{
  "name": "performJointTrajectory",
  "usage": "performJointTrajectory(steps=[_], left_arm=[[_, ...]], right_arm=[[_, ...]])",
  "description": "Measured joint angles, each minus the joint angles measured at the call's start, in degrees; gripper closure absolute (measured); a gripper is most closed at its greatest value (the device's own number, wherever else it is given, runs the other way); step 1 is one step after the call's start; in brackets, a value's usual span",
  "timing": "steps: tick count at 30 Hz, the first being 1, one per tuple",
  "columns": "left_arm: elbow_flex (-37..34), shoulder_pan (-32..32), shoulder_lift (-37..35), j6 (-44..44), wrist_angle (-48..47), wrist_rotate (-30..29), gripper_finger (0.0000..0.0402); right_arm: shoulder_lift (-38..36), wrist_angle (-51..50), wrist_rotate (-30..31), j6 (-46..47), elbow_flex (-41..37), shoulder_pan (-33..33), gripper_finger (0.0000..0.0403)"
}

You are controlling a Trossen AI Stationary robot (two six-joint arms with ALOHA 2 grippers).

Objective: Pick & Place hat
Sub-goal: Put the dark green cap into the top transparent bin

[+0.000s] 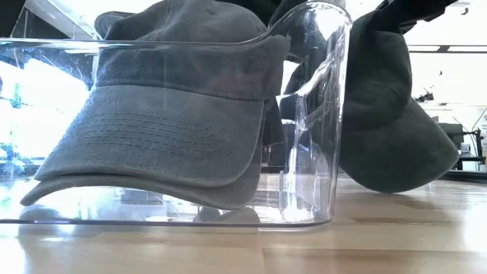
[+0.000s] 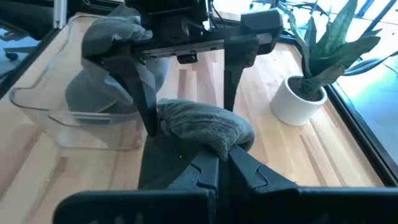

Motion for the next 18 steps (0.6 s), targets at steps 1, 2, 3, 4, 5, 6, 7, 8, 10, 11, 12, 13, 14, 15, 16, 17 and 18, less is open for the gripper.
performJointTrajectory(steps=[1,2,3,4,5,6,7,8,10,11,12,13,14,15,16,17,18], left_arm=[[0.0,0.0,0.0,-0.03,-0.01,-0.09,0.0067],[0.0,0.0,0.0,-0.03,-0.19,-0.39,0.0068],[0.0,0.0,0.0,-0.03,-0.47,-0.54,0.0072],[0.0,0.0,0.0,-0.03,-0.44,-0.5,0.0079],[0.0,0.0,0.0,-0.01,-0.39,-0.09,0.0089],[0.0,0.0,0.0,-0.01,-0.27,0.94,0.0102],[0.0,0.02,0.0,0.0,-0.08,2.25,0.0117],[0.0,0.04,0.0,0.04,0.01,3.76,0.0134],[0.0,0.01,0.0,0.13,0.61,7.06,0.0174],[0.0,0.0,0.0,0.21,0.9,8.54,0.0197],[0.0,0.0,0.0,0.41,1.05,9.81,0.022],[0.0,0.0,0.0,0.85,1.16,10.87,0.0243],[0.0,0.0,0.0,1.56,1.17,11.77,0.0266],[0.0,0.0,0.0,2.24,1.19,12.41,0.029],[0.0,0.0,0.0,3.0,1.22,13.11,0.0314],[0.0,0.0,0.0,3.49,1.28,13.89,0.0336],[0.0,0.0,0.0,3.94,1.35,15.04,0.0359]], right_arm=[[0.0,0.04,-0.38,0.06,0.0,0.0,0.0398],[0.0,0.02,-0.62,0.09,0.0,0.0,0.0396],[0.0,0.02,-1.0,0.1,0.02,0.0,0.0394],[0.0,0.02,-1.47,0.11,0.02,0.0,0.0393],[0.0,0.0,-2.02,0.11,0.02,-0.01,0.0392],[0.0,0.0,-2.67,0.12,0.02,-0.02,0.0392],[0.0,-0.01,-3.43,0.13,0.01,0.0,0.0392],[0.0,-0.06,-4.16,0.13,0.0,-0.01,0.0393],[0.0,-0.18,-6.41,0.15,0.01,0.0,0.0395],[0.0,-0.22,-7.5,0.15,0.02,0.0,0.0396],[0.0,-0.38,-9.01,0.34,0.02,0.0,0.0396],[0.0,-0.59,-10.37,0.76,0.0,0.0,0.0396],[0.0,-0.8,-11.72,1.46,0.01,0.0,0.0395],[0.0,-1.14,-13.26,2.2,0.02,-0.02,0.0393],[0.0,-1.58,-14.55,2.71,0.01,0.0,0.039],[0.0,-2.02,-15.71,3.01,0.02,0.0,0.0386],[0.0,-2.48,-16.72,3.13,0.02,0.0,0.0381]])
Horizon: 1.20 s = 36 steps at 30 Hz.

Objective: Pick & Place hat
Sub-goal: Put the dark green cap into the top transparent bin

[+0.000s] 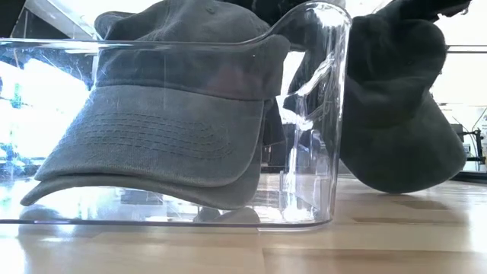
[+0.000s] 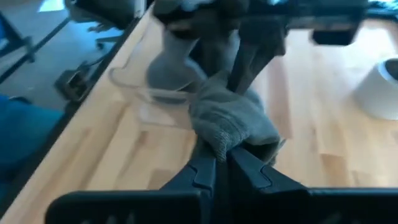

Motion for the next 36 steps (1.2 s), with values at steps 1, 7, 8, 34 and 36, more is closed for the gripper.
performJointTrajectory(steps=[1,7,8,34,36], left_arm=[[0.0,0.02,0.0,0.48,0.08,1.12,0.0379],[0.0,0.0,0.0,0.79,2.04,8.11,0.0373],[0.0,0.0,-0.02,0.79,2.42,9.4,0.037],[6.35,-0.09,-0.07,4.98,0.73,44.07,0.0367],[6.88,-0.1,-0.09,5.3,-0.67,38.67,0.0367]], right_arm=[[0.0,-0.5,-0.83,0.1,0.0,0.0,0.0375],[0.07,1.51,-10.41,1.18,-3.86,0.0,0.0309],[0.09,2.83,-12.21,1.91,-5.19,0.0,0.0294],[2.18,29.35,-26.34,-4.51,-10.87,7.25,0.019],[2.54,28.93,-22.69,-4.38,-11.15,7.28,0.0181]])
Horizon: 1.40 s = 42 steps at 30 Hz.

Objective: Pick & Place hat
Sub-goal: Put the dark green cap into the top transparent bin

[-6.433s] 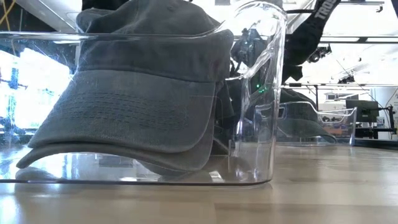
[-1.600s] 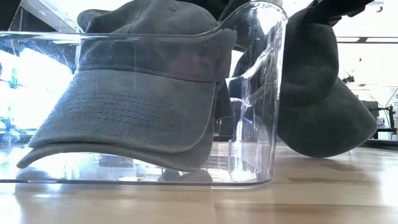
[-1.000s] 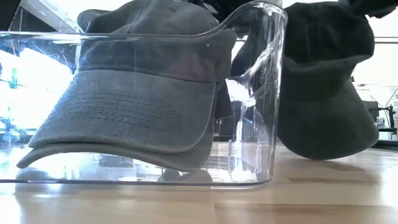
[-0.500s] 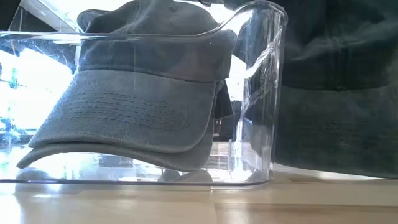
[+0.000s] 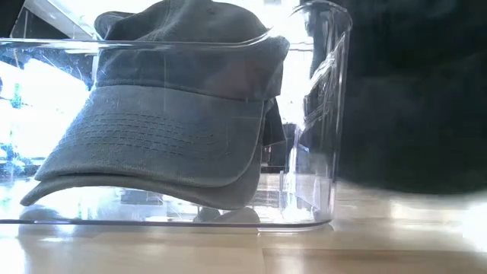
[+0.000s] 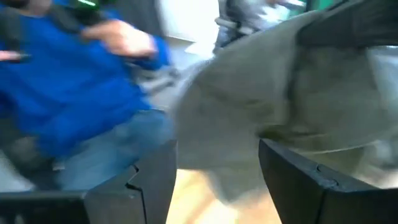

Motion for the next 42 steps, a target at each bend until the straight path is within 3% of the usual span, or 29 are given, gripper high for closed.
performJointTrajectory(steps=[5,10,13,15,20,23,30,34,42], left_arm=[[0.07,0.64,0.0,1.64,-0.66,-24.22,0.0367],[0.07,2.46,0.0,9.98,-0.46,-47.69,0.0367],[0.08,4.41,0.0,10.27,0.06,-57.97,0.0367],[0.12,5.49,0.0,7.95,-2.1,-57.14,0.0367],[-0.91,5.61,0.02,0.2,-8.87,-34.44,0.0367],[-2.18,4.73,1.54,-1.36,-7.59,-25.32,0.0367],[-2.06,2.87,4.0,-1.56,-6.36,-25.47,0.0367],[-2.72,3.1,4.97,-2.82,-8.89,-26.19,0.0367],[-2.46,3.45,6.08,-3.44,-7.69,-26.41,0.0367]], right_arm=[[0.17,-4.43,16.47,1.76,-0.02,-0.05,0.0172],[-0.77,-14.6,25.99,1.89,1.36,-0.05,0.0171],[-2.26,-22.17,33.31,3.91,2.84,-0.07,0.0171],[-3.05,-25.25,36.28,4.15,2.91,-0.09,0.0171],[-2.72,-25.32,35.99,3.29,2.83,-0.15,0.0171],[-1.42,-23.2,34.85,2.21,0.95,-0.15,0.0171],[4.83,-13.78,34.39,-3.99,-3.01,0.13,0.0171],[6.54,-13.0,34.3,-9.01,-1.26,1.75,0.0171],[7.4,-12.89,38.45,-9.28,-1.24,2.0,0.0171]])
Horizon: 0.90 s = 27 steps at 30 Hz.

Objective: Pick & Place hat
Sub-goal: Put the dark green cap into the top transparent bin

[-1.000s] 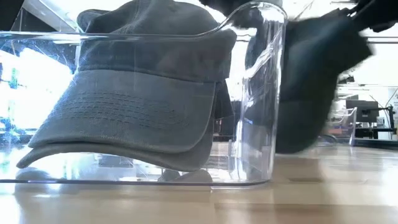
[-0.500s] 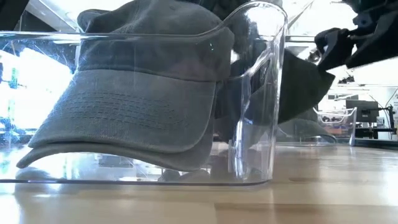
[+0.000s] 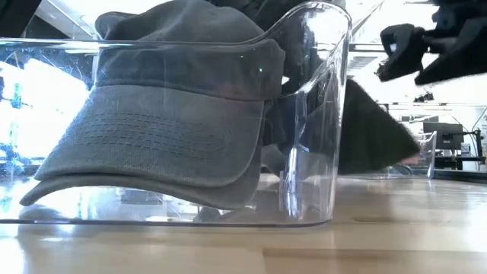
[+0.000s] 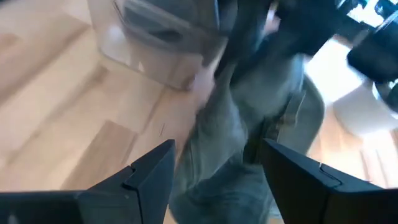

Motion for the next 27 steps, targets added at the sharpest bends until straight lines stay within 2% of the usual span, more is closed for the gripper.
performJointTrajectory(steps=[5,9,13,18,22,27], left_arm=[[0.02,0.0,-0.11,0.12,-0.28,-0.65,0.0367],[0.02,0.02,-0.11,0.37,-0.03,-2.32,0.0367],[0.02,0.01,-0.11,0.42,1.69,-6.34,0.0367],[0.02,0.0,-0.24,0.42,3.65,-8.81,0.0367],[0.61,0.02,-1.05,0.42,3.58,-8.98,0.0367],[2.34,-0.07,-1.05,0.39,-0.35,-7.78,0.0367]], right_arm=[[3.94,5.54,-4.37,0.13,-3.64,-1.9,0.017],[8.33,11.75,-2.7,-1.03,-6.1,-1.96,0.0165],[13.02,18.01,-3.67,-3.41,-6.49,-1.96,0.0165],[17.87,19.86,4.65,-1.81,-6.47,-2.0,0.0167],[19.72,18.51,6.54,0.58,-6.51,-1.96,0.0186],[18.68,15.46,0.69,0.58,-6.51,-1.96,0.0238]])
